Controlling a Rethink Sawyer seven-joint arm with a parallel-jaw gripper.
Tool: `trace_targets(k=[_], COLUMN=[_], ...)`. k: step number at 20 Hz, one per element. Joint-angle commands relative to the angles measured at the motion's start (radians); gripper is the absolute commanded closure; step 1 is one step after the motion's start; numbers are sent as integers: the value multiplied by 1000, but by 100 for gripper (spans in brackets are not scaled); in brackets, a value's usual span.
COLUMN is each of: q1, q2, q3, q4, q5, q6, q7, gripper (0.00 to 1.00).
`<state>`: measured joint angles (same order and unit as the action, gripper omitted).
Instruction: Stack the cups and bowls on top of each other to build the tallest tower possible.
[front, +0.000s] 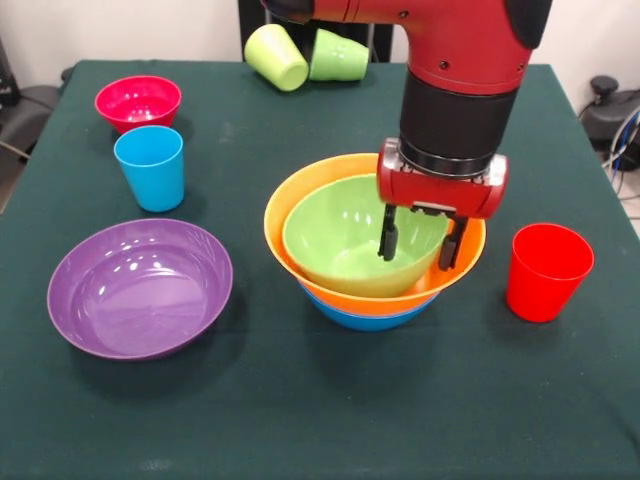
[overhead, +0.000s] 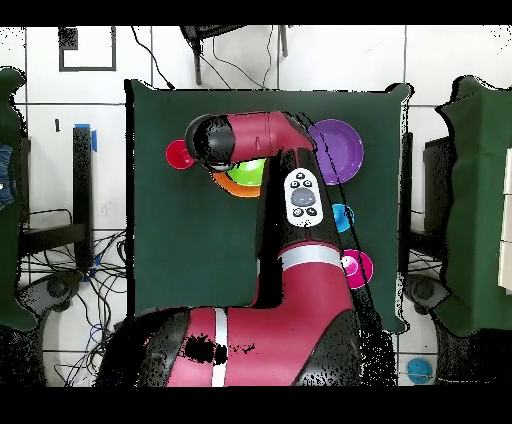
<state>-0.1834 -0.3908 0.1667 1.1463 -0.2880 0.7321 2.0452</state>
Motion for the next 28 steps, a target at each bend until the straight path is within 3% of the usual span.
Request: trace_targets(k=[1,3,5,8,13,17,22,25,28], q1=[-7,-10,-9,2,-18,-6,0,-22,-13], q2=[18,7,-18,-77,-315,-434,-501,-512,-498], q3=[112,126,118,111,139,123,110,114,95], q4=[-54,-46,-13,34,292,414,516,636,691], q5=[-73,-79,-51,-51,17,20,-10,16,-4], q6=[-9,-66,-54,-31,-37,-43,-59,-181,-261], q7=[-221,-208,-148,-150,-127,-110,-105,0,53], gripper=[0,0,0,0,0,0,0,0,0])
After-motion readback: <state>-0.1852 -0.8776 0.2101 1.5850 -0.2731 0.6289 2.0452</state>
